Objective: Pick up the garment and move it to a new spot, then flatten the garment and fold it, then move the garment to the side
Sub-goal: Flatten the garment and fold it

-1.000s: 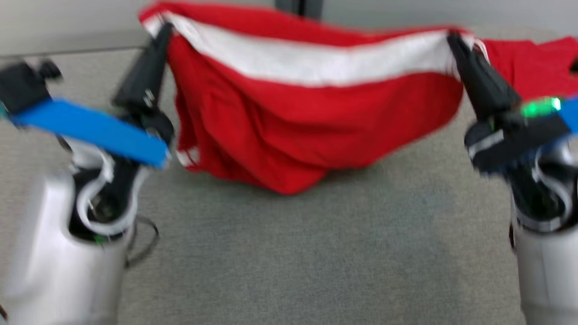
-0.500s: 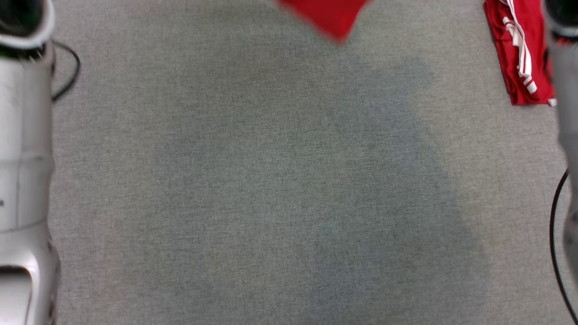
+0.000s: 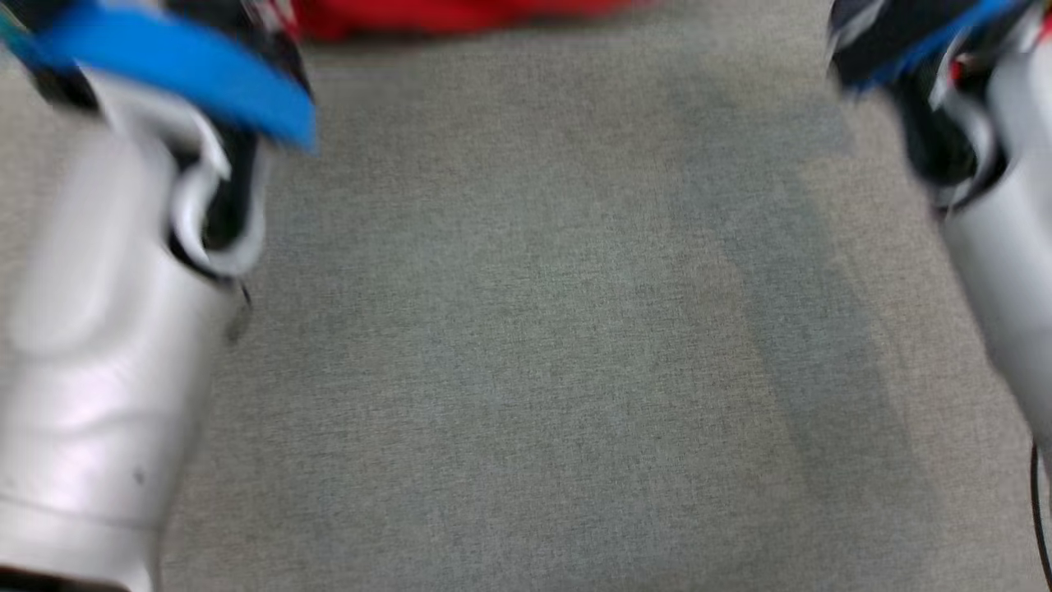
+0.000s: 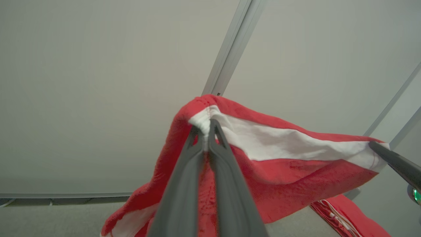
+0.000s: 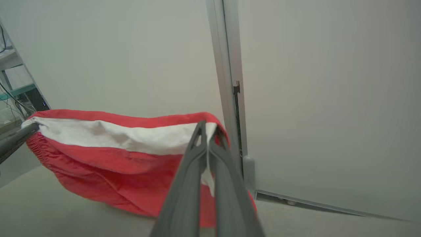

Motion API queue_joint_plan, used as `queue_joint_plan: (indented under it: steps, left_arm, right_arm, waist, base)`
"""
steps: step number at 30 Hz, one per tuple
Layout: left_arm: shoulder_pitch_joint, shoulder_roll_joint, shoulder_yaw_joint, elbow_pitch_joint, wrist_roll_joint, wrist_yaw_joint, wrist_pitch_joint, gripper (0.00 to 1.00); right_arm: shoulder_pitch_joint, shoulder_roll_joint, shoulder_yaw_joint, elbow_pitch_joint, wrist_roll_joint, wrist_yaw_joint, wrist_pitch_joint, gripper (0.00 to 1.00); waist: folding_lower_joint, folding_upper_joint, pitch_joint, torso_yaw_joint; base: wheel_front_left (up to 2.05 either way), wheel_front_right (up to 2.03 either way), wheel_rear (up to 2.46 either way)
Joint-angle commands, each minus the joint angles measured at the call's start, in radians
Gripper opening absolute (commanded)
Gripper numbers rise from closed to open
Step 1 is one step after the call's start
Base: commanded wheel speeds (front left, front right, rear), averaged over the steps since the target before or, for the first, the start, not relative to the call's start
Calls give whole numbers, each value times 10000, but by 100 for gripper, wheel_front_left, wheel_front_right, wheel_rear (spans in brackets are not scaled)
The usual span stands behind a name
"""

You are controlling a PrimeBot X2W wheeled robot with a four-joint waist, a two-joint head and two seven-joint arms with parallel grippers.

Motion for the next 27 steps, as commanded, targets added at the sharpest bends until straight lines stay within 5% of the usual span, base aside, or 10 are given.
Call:
queue_joint_plan:
  steps: [1,7,13,18,23,27]
  left_arm:
    - [522,50,-216,73,-207,-70,-155,0]
    - [2890,634,-1961,262,-656,-71,51,0]
    - [5094,1343,-2721,-534,-984,-71,214,0]
    - [6948,2118,-3148,-2174,-1150,732,1065,0]
    - [8750,3060,-3214,-4623,-1387,2323,1850,0]
    - [9822,3764,-3227,-6646,-1551,3227,2343,0]
  right_arm:
    - [546,-265,259,-96,336,5,238,0]
    - [3174,-1584,1715,-1239,1905,5,2481,0]
    - [5722,-2966,2093,-2791,1956,4,3495,0]
    - [7990,-3524,1268,-4048,1562,4,4249,0]
    - [10783,-2883,-1057,-5338,441,2,5430,0]
    - [13117,-1548,-3298,-7185,-787,2,6993,0]
  waist:
    - [-4,-4,-138,25]
    - [-4,-4,-970,77]
    - [-4,-4,-2094,176]
    - [-4,-4,-2812,249]
    - [-4,-4,-3202,418]
    - [-4,-4,-3216,568]
  base:
    - [0,0,0]
    - [0,0,0]
    - [0,0,0]
    - [0,0,0]
    - [0,0,0]
    - [0,0,0]
